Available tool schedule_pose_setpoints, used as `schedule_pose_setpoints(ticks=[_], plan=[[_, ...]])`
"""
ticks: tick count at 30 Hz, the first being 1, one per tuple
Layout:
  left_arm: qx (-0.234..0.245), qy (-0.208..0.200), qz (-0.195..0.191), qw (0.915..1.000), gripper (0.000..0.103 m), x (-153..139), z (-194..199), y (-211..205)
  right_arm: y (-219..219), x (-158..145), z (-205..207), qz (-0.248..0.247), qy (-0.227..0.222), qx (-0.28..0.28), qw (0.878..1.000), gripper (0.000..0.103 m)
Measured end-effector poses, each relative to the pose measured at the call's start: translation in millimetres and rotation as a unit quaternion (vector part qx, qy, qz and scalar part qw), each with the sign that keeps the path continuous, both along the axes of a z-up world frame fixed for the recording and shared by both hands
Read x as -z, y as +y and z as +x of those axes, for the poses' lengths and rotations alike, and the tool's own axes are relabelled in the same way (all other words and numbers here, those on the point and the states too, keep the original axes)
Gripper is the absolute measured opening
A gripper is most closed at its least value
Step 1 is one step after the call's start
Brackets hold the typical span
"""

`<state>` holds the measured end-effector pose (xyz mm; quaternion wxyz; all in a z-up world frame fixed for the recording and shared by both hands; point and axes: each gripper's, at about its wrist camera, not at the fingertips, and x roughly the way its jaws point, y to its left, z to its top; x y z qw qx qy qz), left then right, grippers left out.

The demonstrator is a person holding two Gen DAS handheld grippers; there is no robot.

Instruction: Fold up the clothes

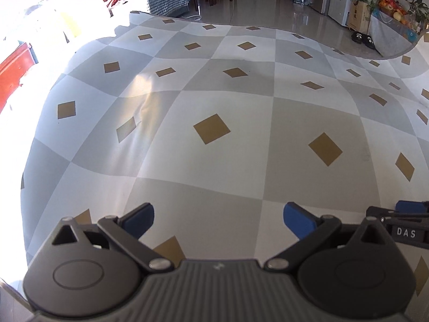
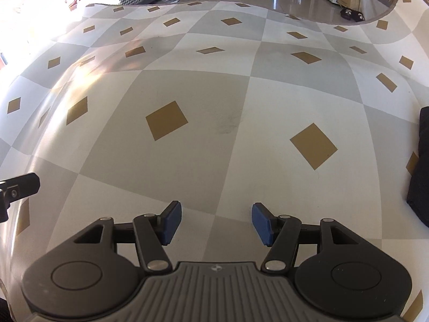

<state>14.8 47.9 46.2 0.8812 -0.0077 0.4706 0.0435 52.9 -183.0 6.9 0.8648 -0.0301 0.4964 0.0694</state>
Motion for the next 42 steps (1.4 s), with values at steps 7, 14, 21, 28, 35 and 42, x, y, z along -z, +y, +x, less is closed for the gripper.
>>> schedule_pose_setpoints(ticks=[7, 14, 21, 28, 35, 42], plan=[[-0.027, 0.002, -0.01, 0.9996, 0.103, 17, 11, 4, -2, 10, 16, -0.013, -0.068, -0.008, 0.998, 0.063], [-0.036, 0.009, -0.025, 0.999, 0.103, 34, 24, 1, -14, 21, 31, -0.006, -0.129, -0.008, 0.992, 0.068], [-0.026, 0.015, -0.021, 0.9993, 0.103, 46, 29, -8, -25, 31, 47, 0.001, -0.183, -0.009, 0.983, 0.078], [0.009, 0.016, -0.001, 0.9998, 0.103, 52, 23, -24, -32, 35, 67, 0.006, -0.18, -0.018, 0.983, 0.096], [0.007, 0.011, -0.025, 0.9996, 0.103, 50, 15, -18, -34, 37, 70, 0.007, -0.178, -0.018, 0.984, 0.099], [0.008, -0.003, -0.024, 0.9997, 0.103, 43, 8, -20, -34, 37, 69, 0.006, -0.178, -0.018, 0.984, 0.1]])
